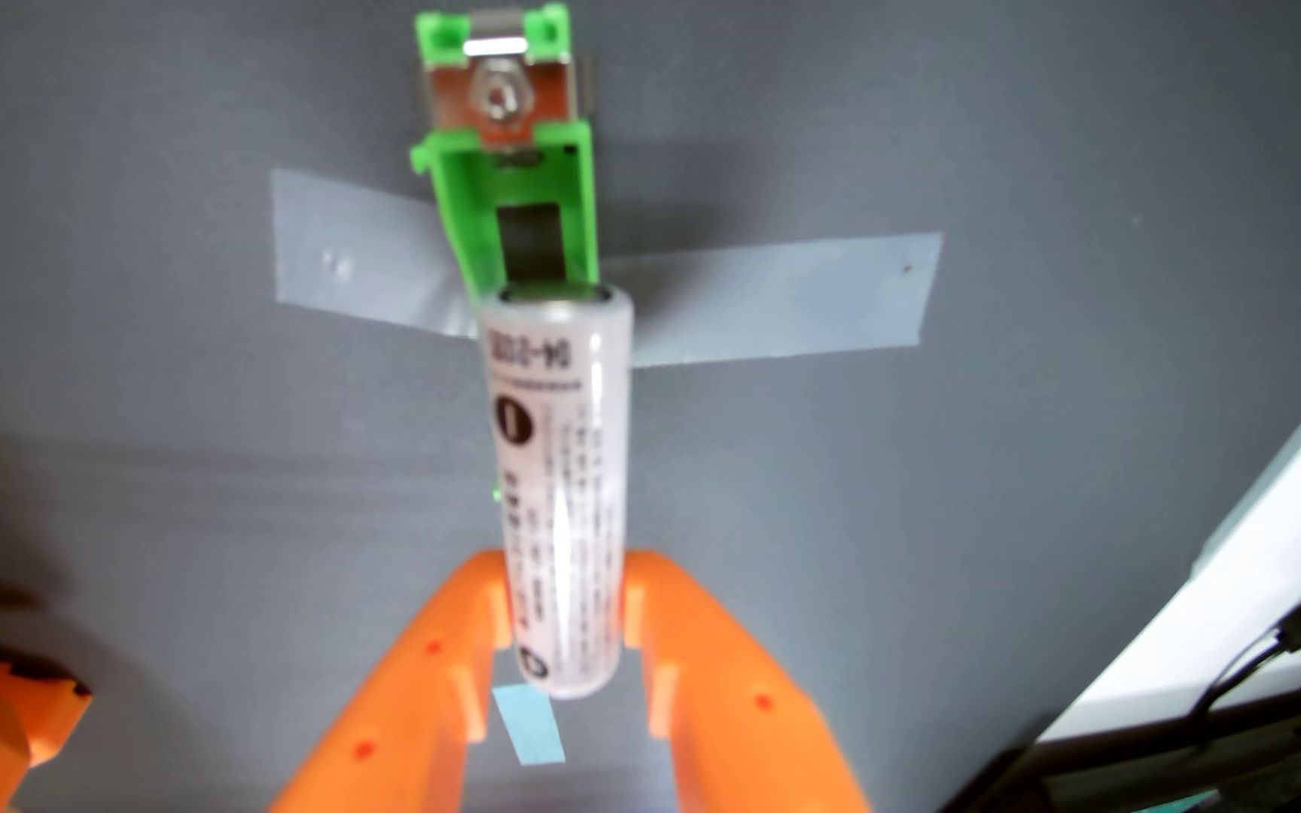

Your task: Insert Battery

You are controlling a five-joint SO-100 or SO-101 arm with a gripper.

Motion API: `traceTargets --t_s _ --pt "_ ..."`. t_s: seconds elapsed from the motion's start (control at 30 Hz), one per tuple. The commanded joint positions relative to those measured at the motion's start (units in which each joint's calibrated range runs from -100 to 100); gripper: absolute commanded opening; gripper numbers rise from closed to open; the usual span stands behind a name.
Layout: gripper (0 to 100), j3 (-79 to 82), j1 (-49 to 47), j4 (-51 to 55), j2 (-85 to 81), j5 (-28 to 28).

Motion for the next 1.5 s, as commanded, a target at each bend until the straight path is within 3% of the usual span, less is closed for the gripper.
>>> traceTargets --t_s 0.0,0.8,1.1,1.47 --pt "2 -0.4 -0.3 -0.5 -1.8 0.0" --pt "2 -0.4 -2.6 -0.6 -1.8 0.0" --pt "2 5.9 -3.0 -8.9 -1.8 0.1" --pt "2 6.5 -2.5 -9.4 -1.8 0.1"
